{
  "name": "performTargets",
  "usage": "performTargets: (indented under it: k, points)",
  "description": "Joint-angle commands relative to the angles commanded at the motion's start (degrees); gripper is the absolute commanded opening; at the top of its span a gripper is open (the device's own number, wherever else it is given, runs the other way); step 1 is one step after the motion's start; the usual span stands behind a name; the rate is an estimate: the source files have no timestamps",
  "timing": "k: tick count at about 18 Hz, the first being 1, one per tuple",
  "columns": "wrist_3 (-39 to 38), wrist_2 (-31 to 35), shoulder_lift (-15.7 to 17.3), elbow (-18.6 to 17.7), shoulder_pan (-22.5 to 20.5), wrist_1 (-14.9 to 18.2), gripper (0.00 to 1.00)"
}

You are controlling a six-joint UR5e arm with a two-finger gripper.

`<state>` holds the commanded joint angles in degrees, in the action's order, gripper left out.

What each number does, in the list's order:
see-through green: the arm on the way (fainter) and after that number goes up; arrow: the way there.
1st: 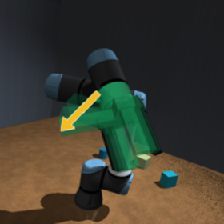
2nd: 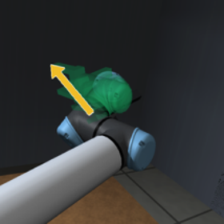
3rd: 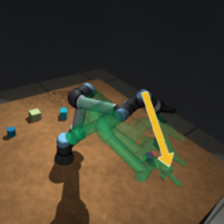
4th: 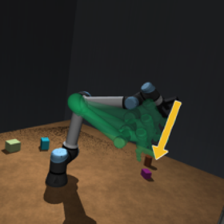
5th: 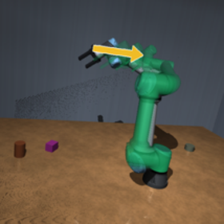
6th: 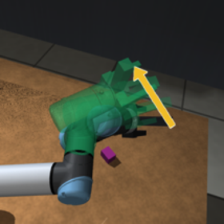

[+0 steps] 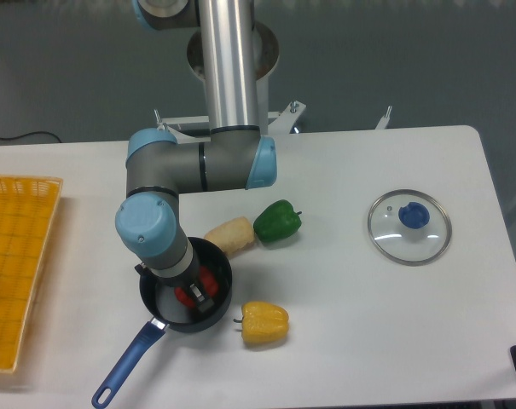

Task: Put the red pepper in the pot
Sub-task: 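Lower the red pepper into the saucepan and open the gripper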

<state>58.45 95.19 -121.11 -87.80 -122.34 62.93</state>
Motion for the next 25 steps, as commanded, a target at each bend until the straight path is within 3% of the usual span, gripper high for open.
performTargets:
  k: [15,25]
  points:
    - [0.0,0.0,-0.7,0.0,0.09,-0.09,0.67]
    - [0.0,0.0,-0.7,0.0,0.09,-0.18,0.75]
